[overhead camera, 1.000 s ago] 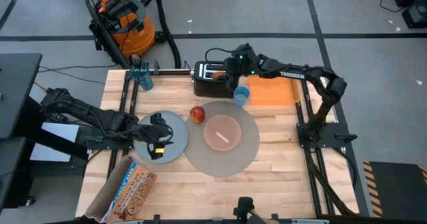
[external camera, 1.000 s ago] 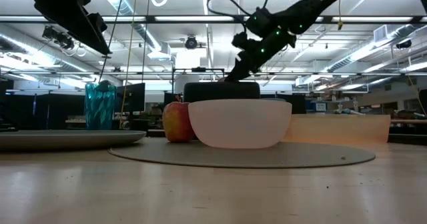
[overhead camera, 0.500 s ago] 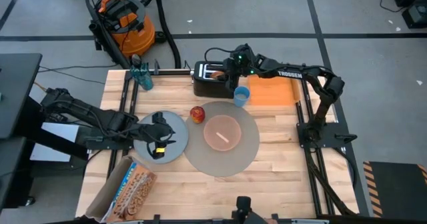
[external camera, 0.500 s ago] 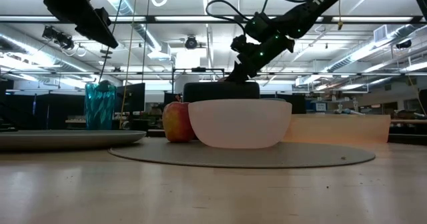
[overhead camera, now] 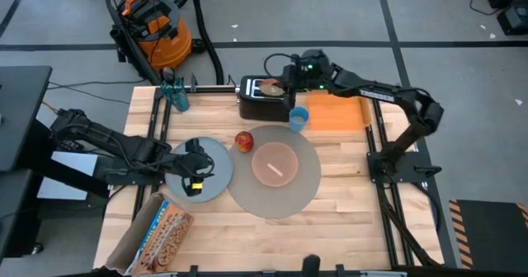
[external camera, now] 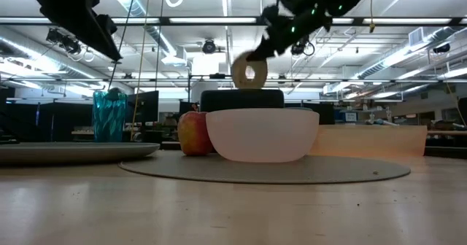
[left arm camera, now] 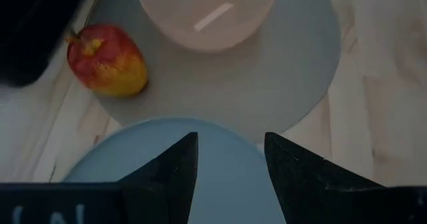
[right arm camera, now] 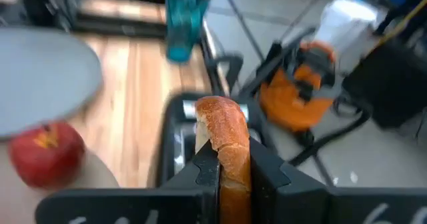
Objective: Arrange a breakfast setting
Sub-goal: Put the bagel from the toaster into the blue plate
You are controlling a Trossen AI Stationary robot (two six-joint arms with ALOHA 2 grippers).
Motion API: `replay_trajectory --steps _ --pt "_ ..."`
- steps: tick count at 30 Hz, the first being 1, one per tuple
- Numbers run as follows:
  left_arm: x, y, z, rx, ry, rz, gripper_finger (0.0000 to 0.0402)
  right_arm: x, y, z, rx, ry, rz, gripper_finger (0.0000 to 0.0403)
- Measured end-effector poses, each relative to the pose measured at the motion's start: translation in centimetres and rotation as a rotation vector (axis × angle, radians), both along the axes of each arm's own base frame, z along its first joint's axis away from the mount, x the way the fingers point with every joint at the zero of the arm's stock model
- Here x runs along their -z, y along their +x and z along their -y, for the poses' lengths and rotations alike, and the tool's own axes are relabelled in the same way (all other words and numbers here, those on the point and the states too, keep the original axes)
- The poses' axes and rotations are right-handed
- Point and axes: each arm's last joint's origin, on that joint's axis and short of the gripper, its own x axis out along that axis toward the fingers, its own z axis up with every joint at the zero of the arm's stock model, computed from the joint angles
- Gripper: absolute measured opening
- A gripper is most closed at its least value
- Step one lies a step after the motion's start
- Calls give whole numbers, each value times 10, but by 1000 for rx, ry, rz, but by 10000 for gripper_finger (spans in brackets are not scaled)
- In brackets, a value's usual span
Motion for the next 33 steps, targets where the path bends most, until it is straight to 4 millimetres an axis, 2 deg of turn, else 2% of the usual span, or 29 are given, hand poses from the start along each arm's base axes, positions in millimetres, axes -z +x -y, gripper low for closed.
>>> replay_trajectory --steps 4,8,13,17,24,33 --pt "10 1 0 -55 -11 -93 178 -32 -8 -30 -39 -31 90 47" --pt "28 12 6 -57 23 -190 165 -57 -13 -67 -120 -61 161 46" --pt "57 29 11 -82 60 -318 148 -75 -16 -111 -169 -97 206 46" --pt "74 39 15 -102 71 -371 134 -81 -18 -136 -214 -102 217 46" --pt "97 52 21 -137 17 -409 99 -79 -14 -161 -245 -107 205 46" --pt "116 64 27 -180 -39 -399 75 -77 -11 -173 -282 -102 196 46"
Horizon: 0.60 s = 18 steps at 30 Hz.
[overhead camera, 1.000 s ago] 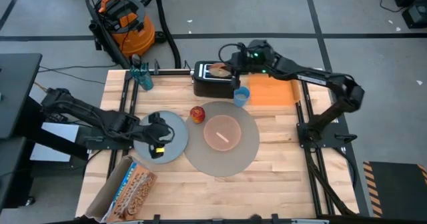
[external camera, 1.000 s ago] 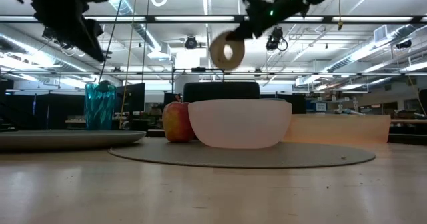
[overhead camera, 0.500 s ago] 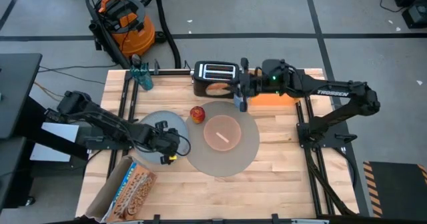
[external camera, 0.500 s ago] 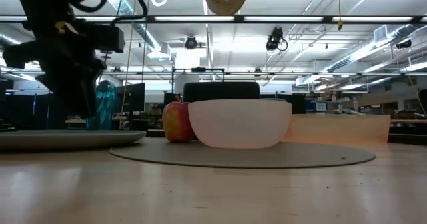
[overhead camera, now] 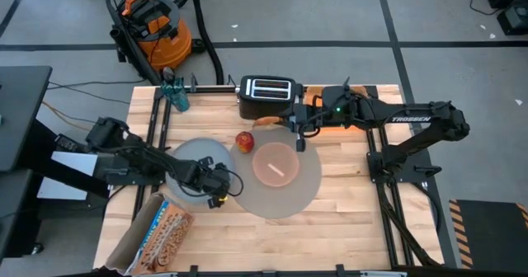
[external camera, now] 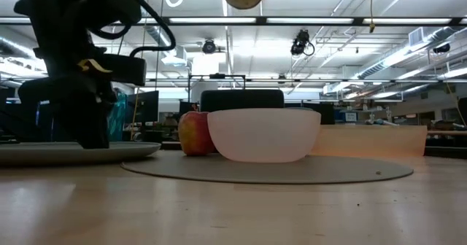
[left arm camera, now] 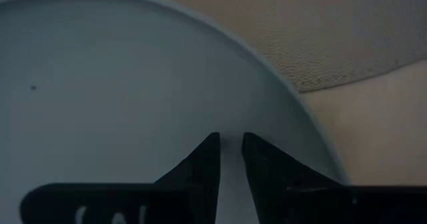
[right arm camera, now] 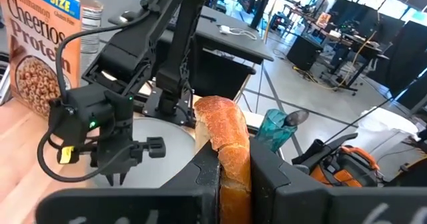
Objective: Arrange a breakfast setting
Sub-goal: Put the bagel from the toaster into the blue plate
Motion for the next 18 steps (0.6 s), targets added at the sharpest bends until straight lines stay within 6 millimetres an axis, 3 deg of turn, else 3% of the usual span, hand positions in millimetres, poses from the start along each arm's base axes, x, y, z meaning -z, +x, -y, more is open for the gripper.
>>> replay_trajectory --steps 18 --pt "-8 14 24 149 -162 183 75 2 0 0 0 3 -22 46"
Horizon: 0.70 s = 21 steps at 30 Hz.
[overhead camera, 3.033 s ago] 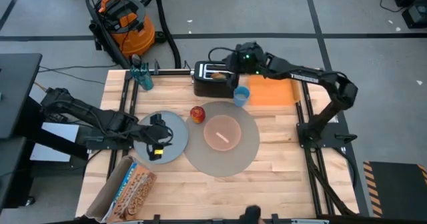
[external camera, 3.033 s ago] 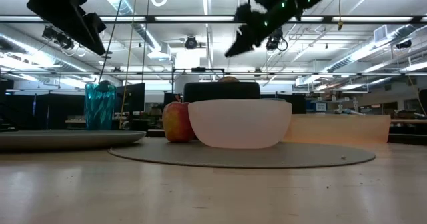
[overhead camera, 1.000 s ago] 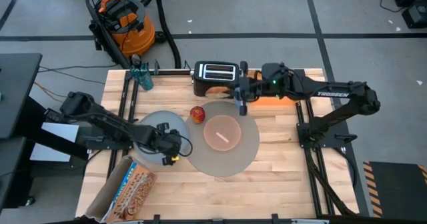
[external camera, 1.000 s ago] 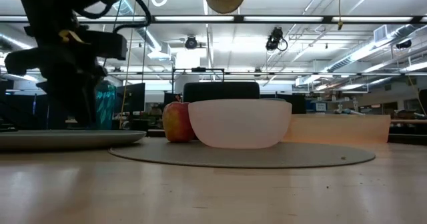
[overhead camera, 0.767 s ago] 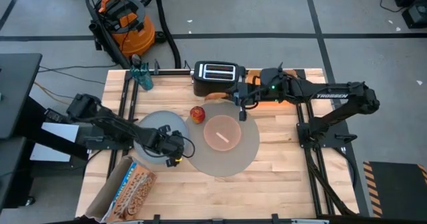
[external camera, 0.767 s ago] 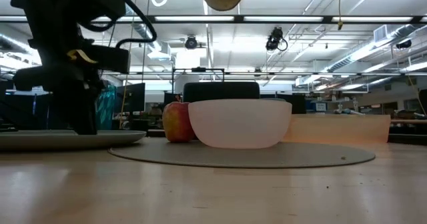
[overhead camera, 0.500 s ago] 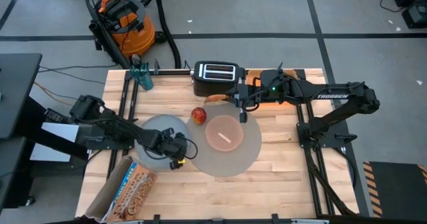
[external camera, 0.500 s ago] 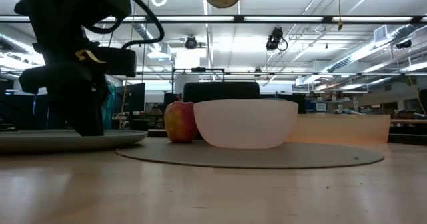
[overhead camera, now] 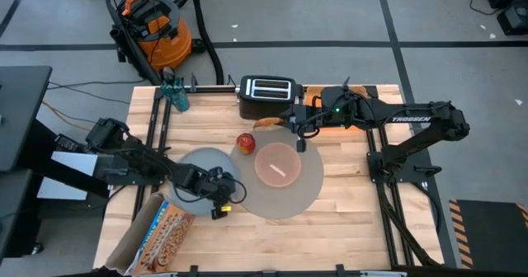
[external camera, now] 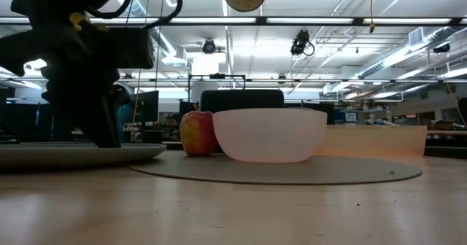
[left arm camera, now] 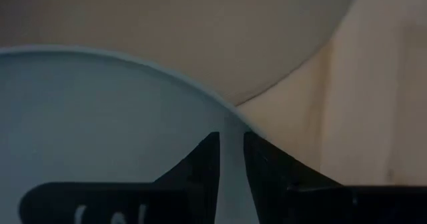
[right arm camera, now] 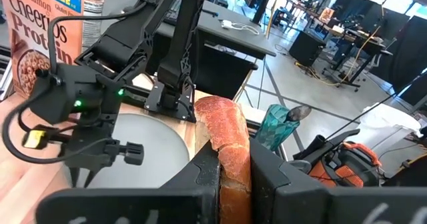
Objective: Arrange a breakfast setting
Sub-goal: Put the bagel from the toaster into the blue plate
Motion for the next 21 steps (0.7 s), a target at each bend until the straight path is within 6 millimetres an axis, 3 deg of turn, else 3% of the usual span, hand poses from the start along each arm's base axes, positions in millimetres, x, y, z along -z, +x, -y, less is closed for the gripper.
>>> replay_trajectory --steps 10,16,21 --pt "-7 7 9 88 -70 81 75 2 0 0 0 3 -23 46" --pt "-18 7 6 59 25 13 75 3 0 0 0 3 -27 46" --pt "-10 6 2 22 73 -23 75 3 -1 0 0 4 -31 46"
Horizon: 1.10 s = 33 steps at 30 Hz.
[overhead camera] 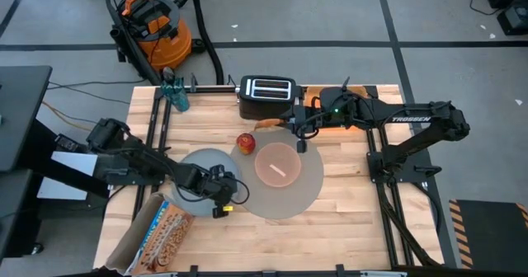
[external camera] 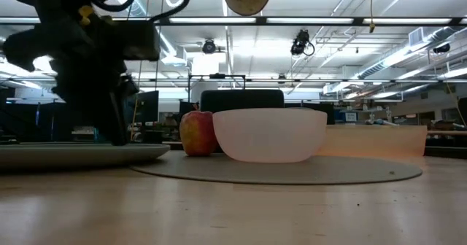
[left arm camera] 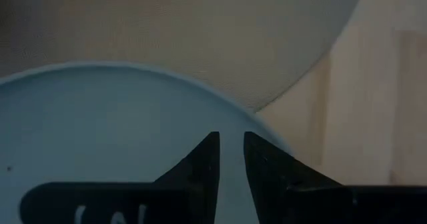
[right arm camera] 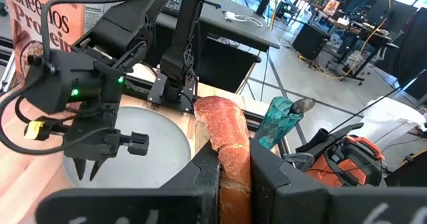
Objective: Arrange a breakfast setting
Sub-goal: Put the bagel from the toaster into the blue plate
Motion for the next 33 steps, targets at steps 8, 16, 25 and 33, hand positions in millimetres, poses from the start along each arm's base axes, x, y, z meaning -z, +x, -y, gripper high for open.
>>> replay_trajectory --steps 8,16,25,33 --pt "15 6 17 77 -25 19 75 1 0 0 0 1 -10 46" --pt "-4 17 34 181 -24 110 75 2 0 -1 0 16 -16 46" --pt "-63 13 29 177 61 255 75 20 14 -24 -11 168 -98 46" --pt "-103 -21 13 17 199 468 82 34 27 -71 -42 167 -49 43"
